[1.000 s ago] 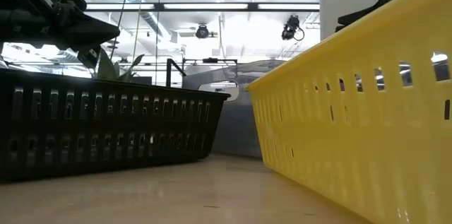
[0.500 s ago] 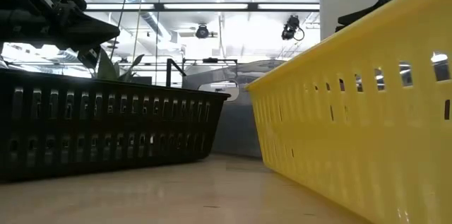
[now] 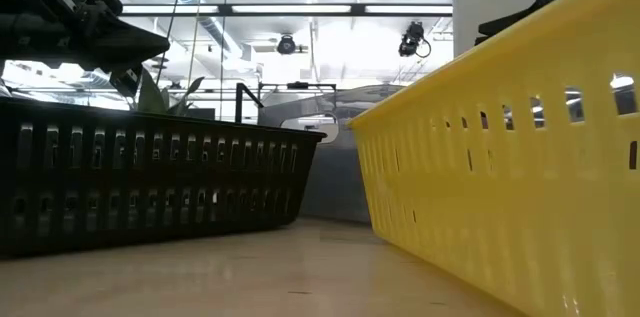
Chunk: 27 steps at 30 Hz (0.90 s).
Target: Stack baskets on shelf by color
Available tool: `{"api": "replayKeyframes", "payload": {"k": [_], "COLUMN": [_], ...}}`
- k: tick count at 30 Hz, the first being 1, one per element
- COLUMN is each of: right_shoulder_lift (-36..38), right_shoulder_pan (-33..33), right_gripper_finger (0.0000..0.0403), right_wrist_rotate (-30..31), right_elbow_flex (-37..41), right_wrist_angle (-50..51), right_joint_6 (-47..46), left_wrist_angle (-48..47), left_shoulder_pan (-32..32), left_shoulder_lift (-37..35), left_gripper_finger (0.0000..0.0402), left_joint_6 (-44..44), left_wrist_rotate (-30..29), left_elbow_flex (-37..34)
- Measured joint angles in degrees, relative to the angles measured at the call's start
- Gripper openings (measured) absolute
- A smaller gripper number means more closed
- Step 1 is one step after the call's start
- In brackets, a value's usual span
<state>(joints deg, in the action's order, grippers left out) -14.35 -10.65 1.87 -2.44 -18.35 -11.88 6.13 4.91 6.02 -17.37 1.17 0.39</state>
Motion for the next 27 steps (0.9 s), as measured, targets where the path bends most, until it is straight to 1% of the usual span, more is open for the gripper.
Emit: {"api": "replayKeyframes", "payload": {"k": [7, 18, 27], "right_shoulder_lift": [0.0, 0.0, 0.01], "right_shoulder_pan": [0.01, 0.0, 0.0], "right_gripper_finger": [0.0135, 0.0135, 0.0135], "right_wrist_rotate": [0.0, 0.0, 0.0], "right_elbow_flex": [0.0, -0.01, -0.01], "right_wrist_angle": [0.02, 0.02, 0.02], "right_joint_6": [-0.02, -0.01, -0.01], "left_wrist_angle": [0.0, 0.0, 0.0], "left_shoulder_pan": [-0.02, -0.01, -0.01], "left_shoulder_lift": [0.0, 0.0, 0.0], "left_gripper_finger": [0.0035, 0.0025, 0.0035], "left_joint_6": [-0.02, 0.0, -0.01], "left_wrist_rotate": [0.01, 0.02, 0.02], "left_elbow_flex": [0.01, 0.0, 0.0]}}
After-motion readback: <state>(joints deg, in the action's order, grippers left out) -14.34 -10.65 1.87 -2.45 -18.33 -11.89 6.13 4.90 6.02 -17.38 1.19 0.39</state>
